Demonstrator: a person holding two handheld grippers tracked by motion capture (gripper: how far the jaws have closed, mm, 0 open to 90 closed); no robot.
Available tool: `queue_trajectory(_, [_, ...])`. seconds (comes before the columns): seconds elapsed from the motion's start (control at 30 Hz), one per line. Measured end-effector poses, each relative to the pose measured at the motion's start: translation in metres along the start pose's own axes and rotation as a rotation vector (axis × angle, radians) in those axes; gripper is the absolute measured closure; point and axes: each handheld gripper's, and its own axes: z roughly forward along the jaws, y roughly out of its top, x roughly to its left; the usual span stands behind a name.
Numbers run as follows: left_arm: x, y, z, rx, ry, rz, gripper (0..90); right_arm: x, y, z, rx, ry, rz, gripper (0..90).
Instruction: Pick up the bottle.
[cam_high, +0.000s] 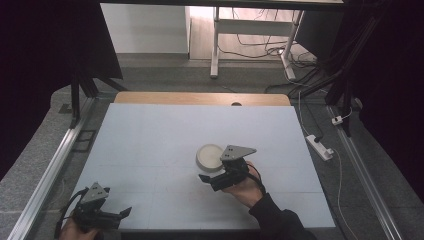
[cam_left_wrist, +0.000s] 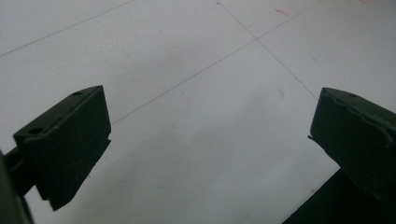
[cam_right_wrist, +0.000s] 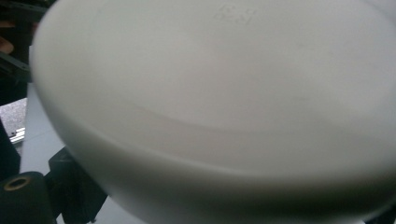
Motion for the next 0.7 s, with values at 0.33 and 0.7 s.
queue_trajectory(0.33, [0.000,0.000,0.000,-0.002,-0.002,-0.002,0.0,0.011,-0.001,-0.005,0.008,0.032,-0.013,6.7])
queue_trajectory(0.7, [0.000,0.000,0.000,-0.003,-0.004,-0.002,0.0,0.029,0.000,0.000,0.026,0.068,-0.048,6.7])
